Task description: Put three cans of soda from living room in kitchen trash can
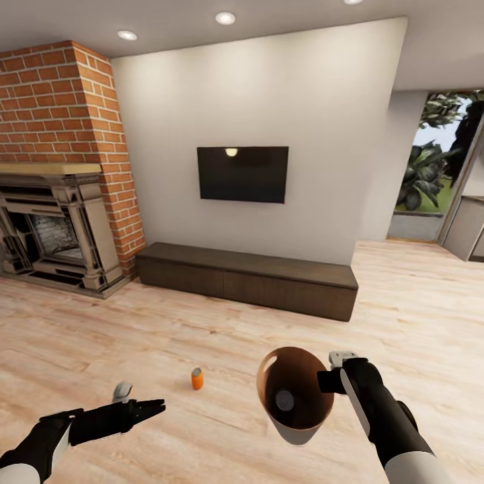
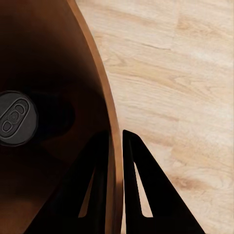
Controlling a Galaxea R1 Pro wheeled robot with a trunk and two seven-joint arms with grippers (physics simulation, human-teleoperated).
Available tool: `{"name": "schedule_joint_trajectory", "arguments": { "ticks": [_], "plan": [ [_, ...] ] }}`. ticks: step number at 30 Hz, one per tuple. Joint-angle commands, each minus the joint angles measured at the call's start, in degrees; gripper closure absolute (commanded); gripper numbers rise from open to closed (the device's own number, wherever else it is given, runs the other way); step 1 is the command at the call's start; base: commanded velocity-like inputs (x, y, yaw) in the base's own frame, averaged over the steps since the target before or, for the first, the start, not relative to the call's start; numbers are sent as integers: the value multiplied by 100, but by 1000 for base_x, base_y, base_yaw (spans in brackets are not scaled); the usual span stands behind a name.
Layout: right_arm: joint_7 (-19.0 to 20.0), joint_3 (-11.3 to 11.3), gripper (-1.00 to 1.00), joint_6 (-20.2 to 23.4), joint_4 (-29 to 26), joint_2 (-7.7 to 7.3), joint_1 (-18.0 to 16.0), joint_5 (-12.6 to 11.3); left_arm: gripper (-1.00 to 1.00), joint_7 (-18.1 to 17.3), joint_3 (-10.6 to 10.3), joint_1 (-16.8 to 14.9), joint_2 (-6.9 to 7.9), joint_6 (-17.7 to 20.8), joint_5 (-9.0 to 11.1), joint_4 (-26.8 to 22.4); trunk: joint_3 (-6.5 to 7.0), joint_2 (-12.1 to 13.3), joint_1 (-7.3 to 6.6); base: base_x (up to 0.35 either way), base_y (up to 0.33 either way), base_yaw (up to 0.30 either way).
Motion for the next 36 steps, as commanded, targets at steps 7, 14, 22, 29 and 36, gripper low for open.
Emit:
{"name": "schedule_joint_trajectory", "arguments": {
  "ticks": [7, 14, 22, 29, 36],
  "plan": [
    [35, -1, 100, -1, -2, 1, -2, -90, -100, 0, 0, 0, 0, 0, 0, 0, 1, 0, 0, 344, 0, 0],
    [35, -1, 100, -1, -1, 1, -2, -90, -100, 0, 0, 0, 0, 0, 0, 0, 1, 0, 0, 344, 0, 0],
    [35, -1, 100, -1, 0, 1, -2, -90, -100, 0, 1, 0, 0, 0, 0, 0, 1, 0, 0, 344, 0, 0],
    [35, -1, 100, -1, 1, 1, -2, -90, -100, 0, 0, 0, 0, 0, 0, 0, 1, 0, 0, 344, 0, 0],
    [35, -1, 100, -1, 0, 1, -2, -90, -100, 0, 2, 0, 0, 0, 0, 0, 1, 0, 0, 344, 0, 0]
  ]
}}
